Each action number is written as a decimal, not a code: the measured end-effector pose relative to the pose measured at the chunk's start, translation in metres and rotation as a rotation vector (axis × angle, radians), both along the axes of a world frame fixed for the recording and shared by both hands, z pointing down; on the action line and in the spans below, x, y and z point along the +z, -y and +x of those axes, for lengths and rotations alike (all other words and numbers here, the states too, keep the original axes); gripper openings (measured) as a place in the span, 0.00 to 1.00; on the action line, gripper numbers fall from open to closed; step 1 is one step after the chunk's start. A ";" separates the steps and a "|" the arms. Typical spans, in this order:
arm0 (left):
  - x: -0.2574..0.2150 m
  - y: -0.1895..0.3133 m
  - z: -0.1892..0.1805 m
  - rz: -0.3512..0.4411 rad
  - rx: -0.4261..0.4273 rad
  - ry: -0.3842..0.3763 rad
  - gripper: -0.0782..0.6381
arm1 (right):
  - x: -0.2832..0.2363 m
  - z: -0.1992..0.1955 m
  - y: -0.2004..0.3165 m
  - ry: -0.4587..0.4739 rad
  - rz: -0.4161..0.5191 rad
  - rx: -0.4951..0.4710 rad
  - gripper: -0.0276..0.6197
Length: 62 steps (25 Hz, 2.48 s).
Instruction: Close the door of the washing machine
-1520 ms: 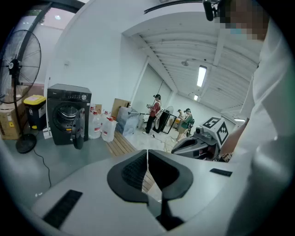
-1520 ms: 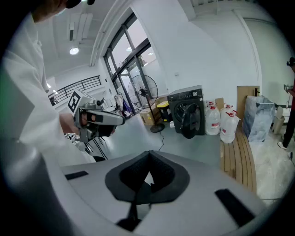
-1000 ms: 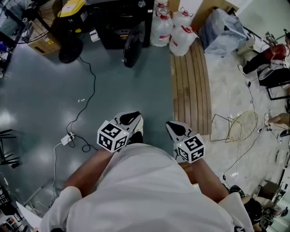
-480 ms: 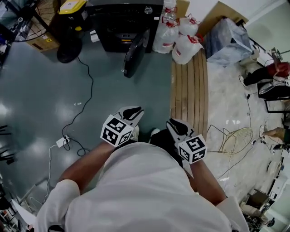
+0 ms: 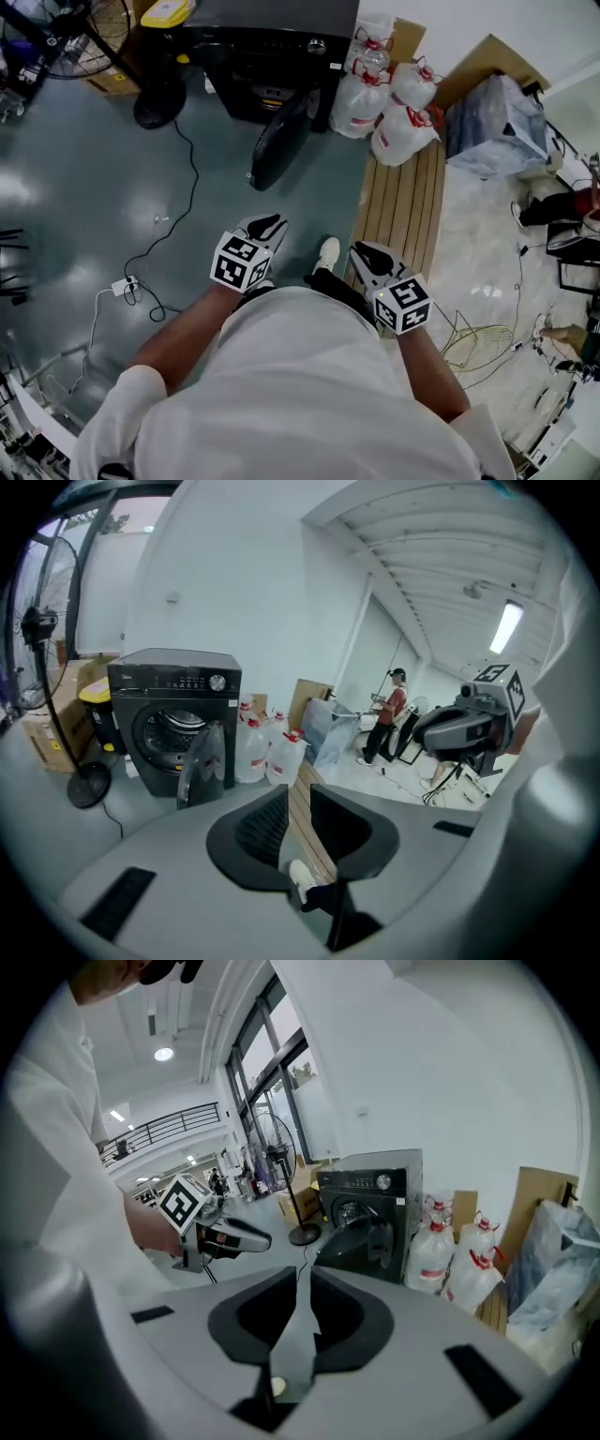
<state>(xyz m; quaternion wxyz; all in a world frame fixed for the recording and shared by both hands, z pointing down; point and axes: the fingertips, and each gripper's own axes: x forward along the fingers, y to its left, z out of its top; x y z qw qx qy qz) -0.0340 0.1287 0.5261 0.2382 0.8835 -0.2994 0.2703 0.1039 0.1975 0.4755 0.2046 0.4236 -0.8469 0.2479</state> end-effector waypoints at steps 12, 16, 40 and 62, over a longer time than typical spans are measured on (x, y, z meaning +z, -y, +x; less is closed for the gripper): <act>0.042 0.133 0.033 0.021 -0.237 0.183 0.22 | 0.011 0.090 0.097 0.035 -0.061 -0.108 0.15; 0.067 0.172 0.021 0.014 -0.271 0.242 0.22 | 0.013 0.092 0.119 0.027 -0.067 -0.104 0.17; 0.171 0.303 0.004 0.013 -0.061 0.569 0.22 | 0.016 0.082 0.240 -0.039 -0.204 0.015 0.17; 0.177 0.340 -0.038 0.023 -0.011 0.579 0.20 | 0.016 0.047 0.282 -0.041 -0.202 -0.011 0.16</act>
